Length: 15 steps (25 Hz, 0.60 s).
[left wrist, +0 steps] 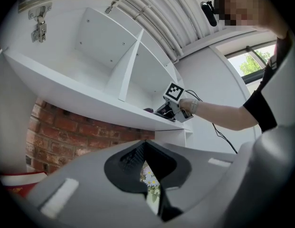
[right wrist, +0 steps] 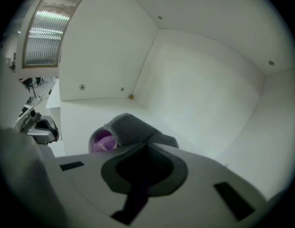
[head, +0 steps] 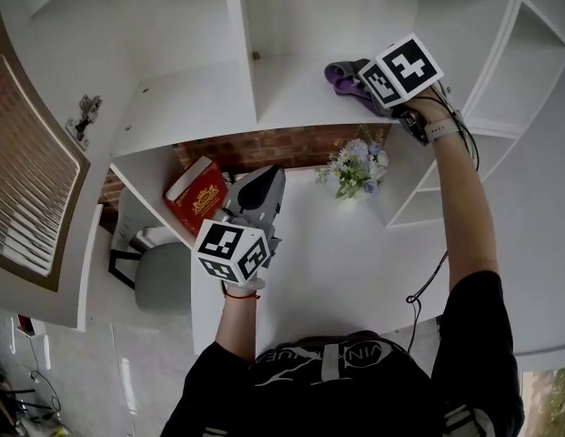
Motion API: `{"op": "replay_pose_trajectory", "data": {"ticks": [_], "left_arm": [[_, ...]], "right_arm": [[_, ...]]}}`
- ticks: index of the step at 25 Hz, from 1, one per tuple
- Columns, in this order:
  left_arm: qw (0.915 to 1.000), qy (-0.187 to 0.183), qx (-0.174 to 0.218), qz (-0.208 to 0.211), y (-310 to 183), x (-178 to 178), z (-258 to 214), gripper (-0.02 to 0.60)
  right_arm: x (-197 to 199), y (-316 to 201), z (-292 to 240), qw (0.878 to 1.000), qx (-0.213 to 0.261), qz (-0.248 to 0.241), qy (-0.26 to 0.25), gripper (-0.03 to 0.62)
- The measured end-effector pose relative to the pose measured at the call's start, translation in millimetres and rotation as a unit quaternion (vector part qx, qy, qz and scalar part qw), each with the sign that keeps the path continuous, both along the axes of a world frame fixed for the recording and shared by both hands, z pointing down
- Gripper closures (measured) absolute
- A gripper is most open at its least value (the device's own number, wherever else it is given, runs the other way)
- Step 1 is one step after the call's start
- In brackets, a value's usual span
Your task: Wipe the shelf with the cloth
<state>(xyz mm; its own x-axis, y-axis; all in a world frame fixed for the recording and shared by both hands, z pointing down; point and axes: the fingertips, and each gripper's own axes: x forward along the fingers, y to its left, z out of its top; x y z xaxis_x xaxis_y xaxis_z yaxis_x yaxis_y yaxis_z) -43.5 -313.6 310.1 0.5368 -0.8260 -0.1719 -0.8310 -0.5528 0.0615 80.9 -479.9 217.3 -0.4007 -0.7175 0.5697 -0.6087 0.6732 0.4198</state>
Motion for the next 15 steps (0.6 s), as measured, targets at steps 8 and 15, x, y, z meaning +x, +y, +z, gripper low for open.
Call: {"op": "replay_pose_trajectory", "data": {"ticks": [8, 15], "left_arm": [[0.9996, -0.001, 0.000, -0.028, 9, -19, -1, 0.571], [0.9994, -0.005, -0.006, -0.033, 14, -19, 2, 0.571]], "right_arm": [[-89, 43, 0, 0.995, 0.028, -0.096, 0.012, 0.585], [-146, 82, 0, 0.986, 0.026, -0.164, -0.010, 0.585]]}}
